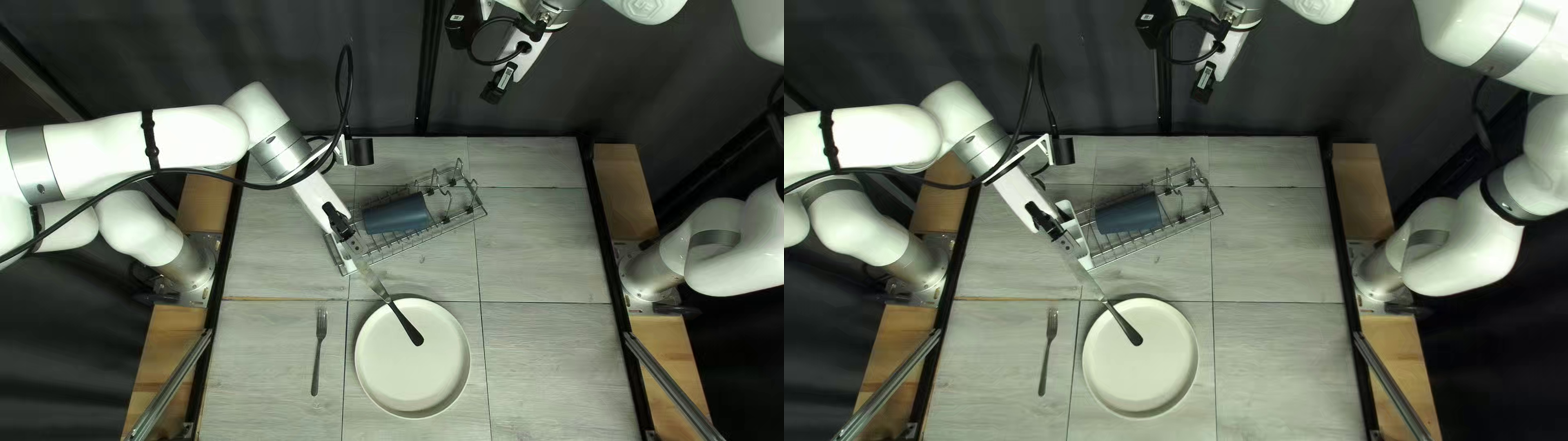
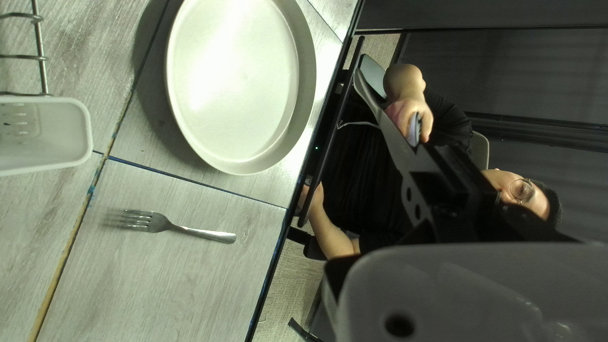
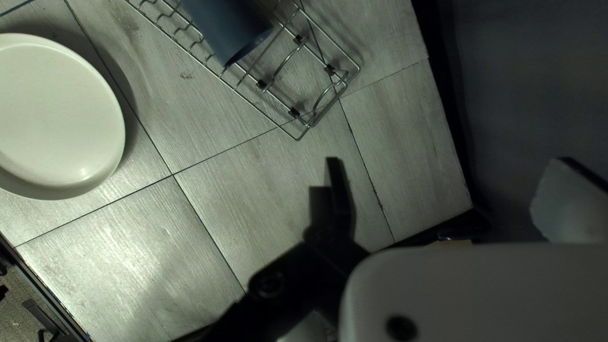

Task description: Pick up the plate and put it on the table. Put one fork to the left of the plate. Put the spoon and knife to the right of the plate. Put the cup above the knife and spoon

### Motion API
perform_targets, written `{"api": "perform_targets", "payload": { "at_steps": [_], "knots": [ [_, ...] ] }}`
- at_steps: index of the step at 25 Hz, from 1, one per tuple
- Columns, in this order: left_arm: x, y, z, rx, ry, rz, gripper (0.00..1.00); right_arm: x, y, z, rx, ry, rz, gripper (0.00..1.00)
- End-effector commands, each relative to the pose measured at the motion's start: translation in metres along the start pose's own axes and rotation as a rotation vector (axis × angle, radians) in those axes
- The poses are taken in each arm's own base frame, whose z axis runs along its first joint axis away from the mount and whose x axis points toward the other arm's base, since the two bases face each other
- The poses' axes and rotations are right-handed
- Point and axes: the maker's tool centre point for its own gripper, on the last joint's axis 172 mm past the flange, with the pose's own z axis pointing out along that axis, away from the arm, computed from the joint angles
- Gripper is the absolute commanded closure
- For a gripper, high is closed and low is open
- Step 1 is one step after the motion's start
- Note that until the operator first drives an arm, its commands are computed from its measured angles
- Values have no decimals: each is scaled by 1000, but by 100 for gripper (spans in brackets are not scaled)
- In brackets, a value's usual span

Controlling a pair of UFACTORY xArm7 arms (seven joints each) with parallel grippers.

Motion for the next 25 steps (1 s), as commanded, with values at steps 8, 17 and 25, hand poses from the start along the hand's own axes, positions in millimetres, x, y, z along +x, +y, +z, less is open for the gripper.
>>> {"api": "perform_targets", "payload": {
  "at_steps": [8,17,25],
  "knots": [
    [0,0,0,0,0,0,100,-76,13,-3,-88,30,116,0],
    [0,0,0,0,0,0,100,-150,-79,2,-166,112,218,0],
    [0,0,0,0,0,0,100,-162,-205,31,-240,260,224,0]
  ]
}}
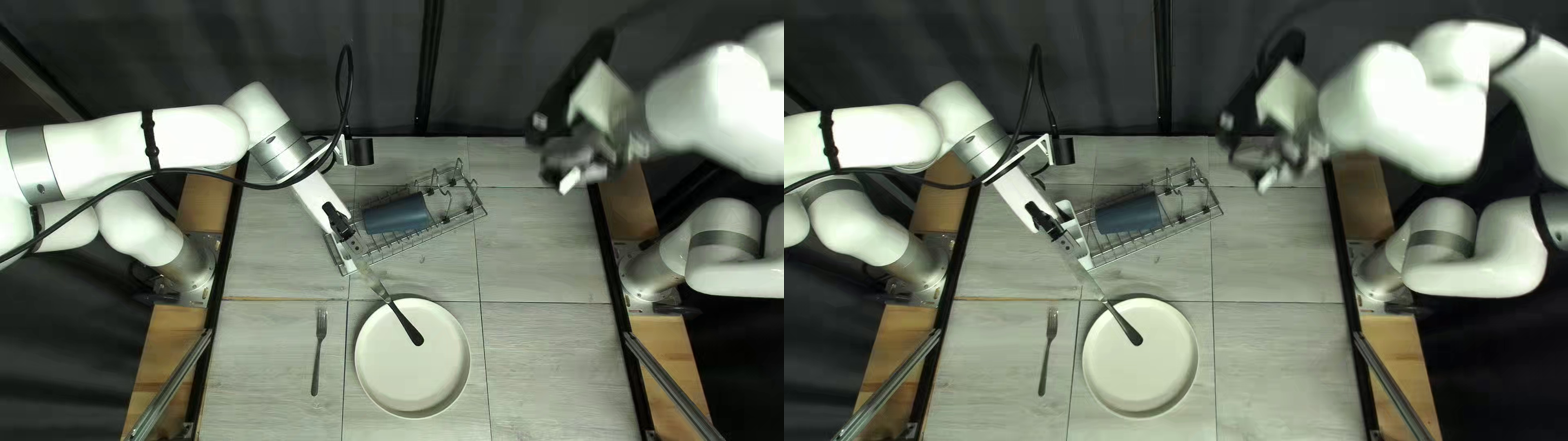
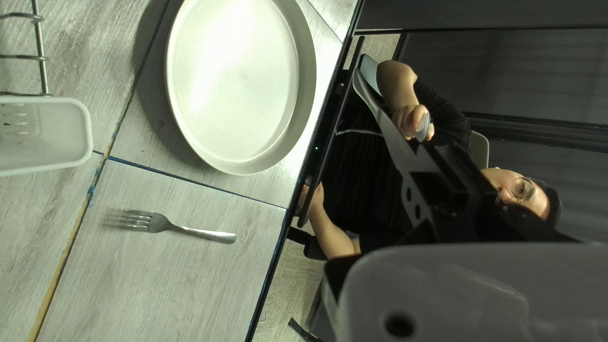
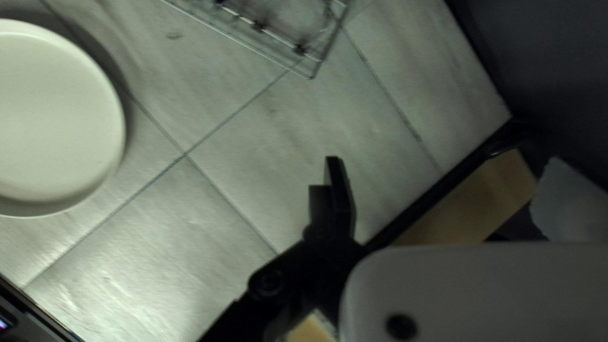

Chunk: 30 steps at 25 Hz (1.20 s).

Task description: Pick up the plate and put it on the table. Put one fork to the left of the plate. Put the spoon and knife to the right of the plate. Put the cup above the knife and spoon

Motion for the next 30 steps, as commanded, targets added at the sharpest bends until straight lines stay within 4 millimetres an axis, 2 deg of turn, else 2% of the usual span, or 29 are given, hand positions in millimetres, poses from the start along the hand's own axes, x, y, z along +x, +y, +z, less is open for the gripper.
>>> {"api": "perform_targets", "payload": {
  "at_steps": [1,2,3,4,14,20,23,27,30],
  "knots": [
    [0,0,0,0,0,0,100,-18,-68,11,-18,83,-3,0],
    [0,0,0,0,0,0,100,-18,-75,13,-18,90,-3,0],
    [0,0,0,0,0,0,100,-20,-95,17,-14,99,-10,0],
    [0,0,0,0,0,0,100,-21,-102,17,-14,97,-21,0],
    [0,0,0,0,0,0,100,-24,-104,19,-16,102,-32,0],
    [0,0,0,0,0,0,100,-29,-161,16,16,128,99,0],
    [0,0,0,0,0,0,100,-29,-178,17,9,152,153,0],
    [0,0,0,0,0,0,100,-21,-201,19,-6,185,219,0],
    [0,0,0,0,0,0,100,-15,-230,27,-23,207,248,0]
  ]
}}
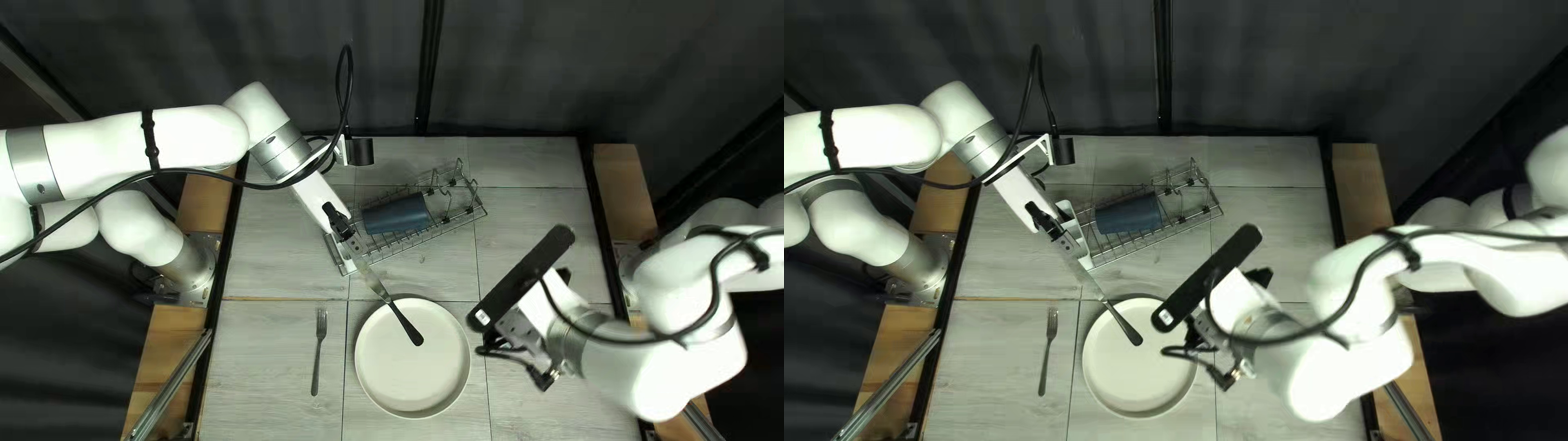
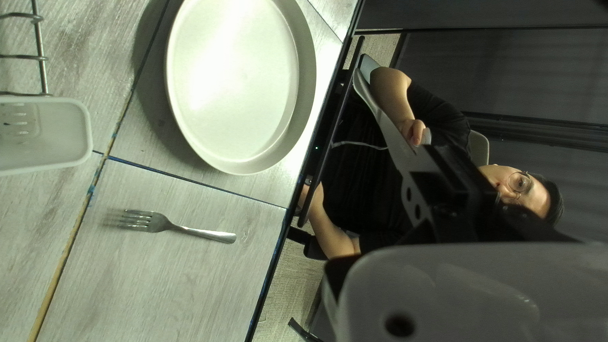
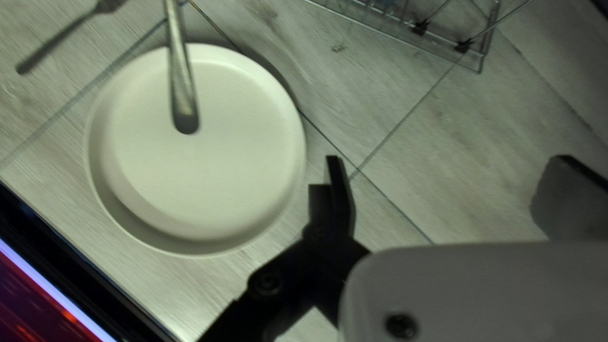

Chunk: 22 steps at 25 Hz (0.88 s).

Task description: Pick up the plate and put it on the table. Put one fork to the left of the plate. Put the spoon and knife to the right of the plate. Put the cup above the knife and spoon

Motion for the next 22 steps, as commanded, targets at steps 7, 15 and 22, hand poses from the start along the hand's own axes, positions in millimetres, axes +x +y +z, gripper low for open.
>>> {"api": "perform_targets", "payload": {
  "at_steps": [7,15,22],
  "knots": [
    [0,0,0,0,0,0,100,12,-75,35,-36,50,66,0],
    [0,0,0,0,0,0,100,7,-102,52,-58,77,37,0],
    [0,0,0,0,0,0,100,7,-120,73,-49,68,26,0]
  ]
}}
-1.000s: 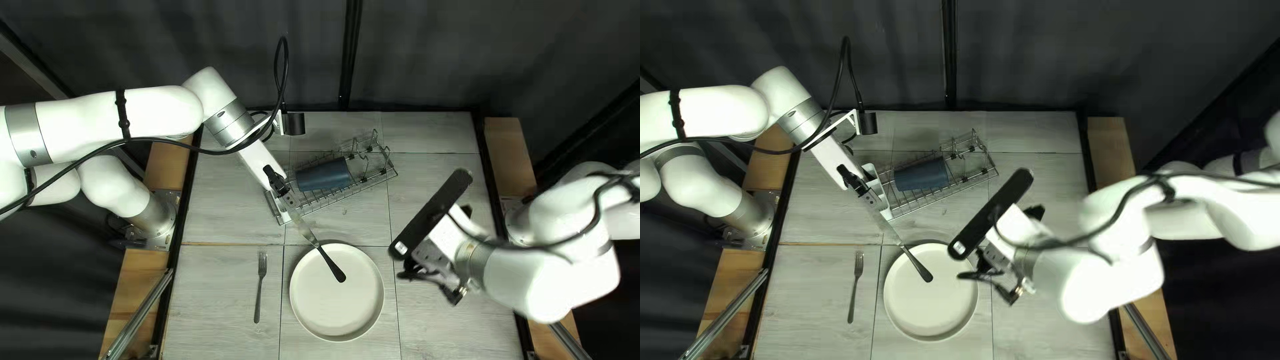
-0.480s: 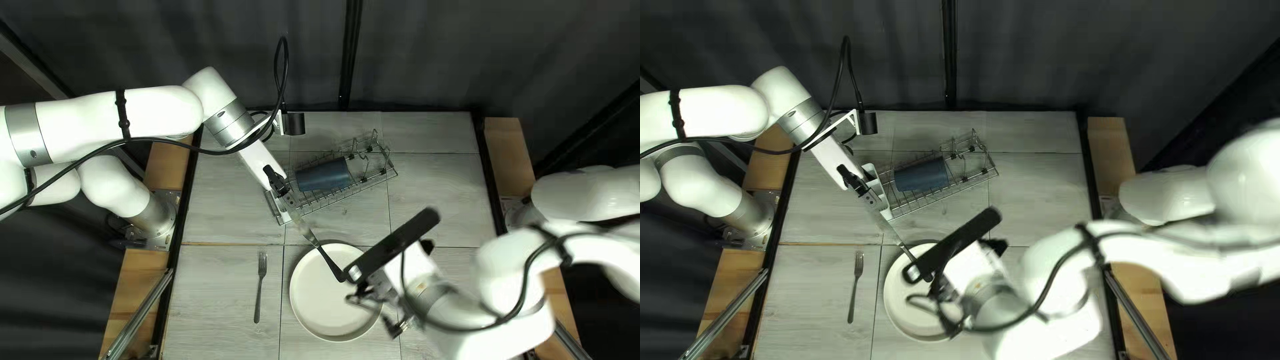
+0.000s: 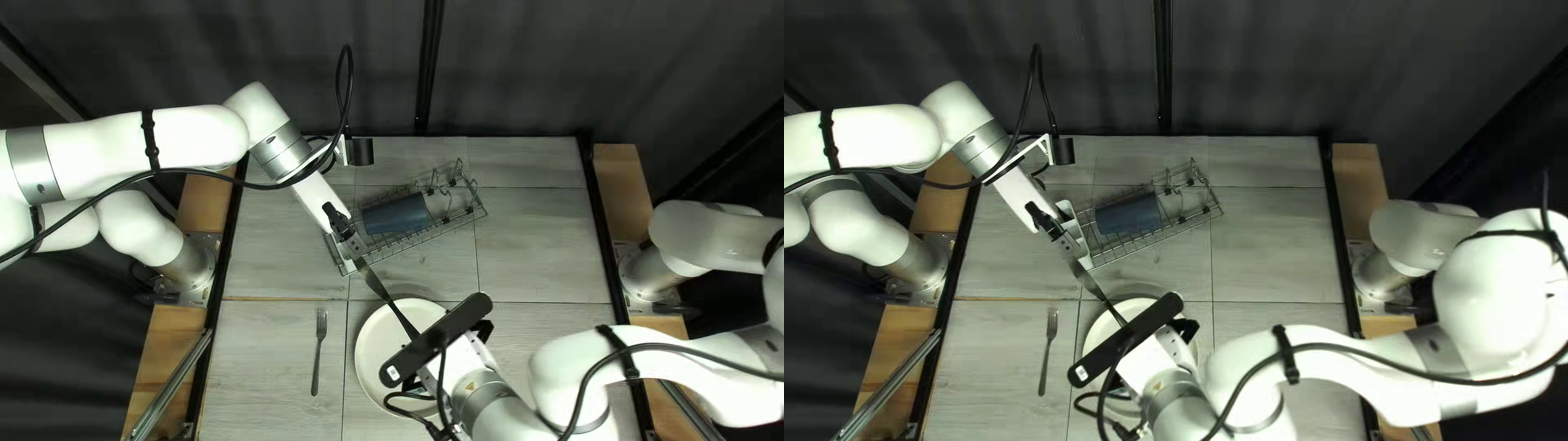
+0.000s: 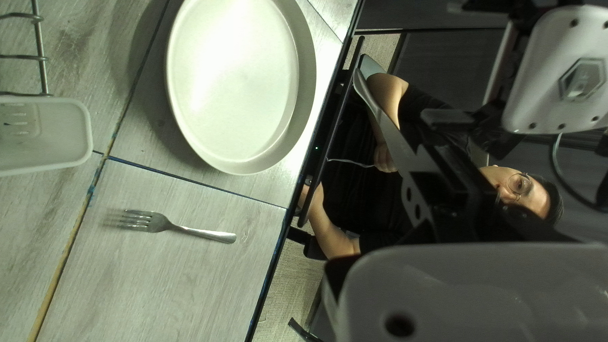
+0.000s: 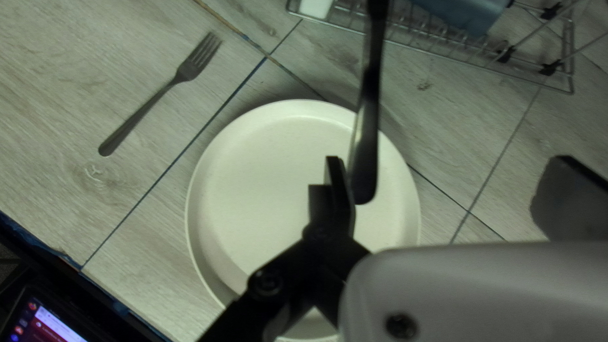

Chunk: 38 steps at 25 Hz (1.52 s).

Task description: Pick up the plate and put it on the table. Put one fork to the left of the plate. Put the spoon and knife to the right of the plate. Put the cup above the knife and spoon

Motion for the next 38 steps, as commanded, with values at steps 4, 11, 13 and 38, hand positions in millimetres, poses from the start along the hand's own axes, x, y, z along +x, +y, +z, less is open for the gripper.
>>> {"api": "perform_targets", "payload": {
  "at_steps": [4,11,13,38],
  "knots": [
    [0,0,0,0,0,0,100,-1,-11,17,15,-3,-14,0],
    [0,0,0,0,0,0,100,-1,-12,36,28,4,-18,0],
    [0,0,0,0,0,0,100,-2,-10,41,31,2,-16,0],
    [0,0,0,0,0,0,11,0,-7,51,48,-1,-4,100]
  ]
}}
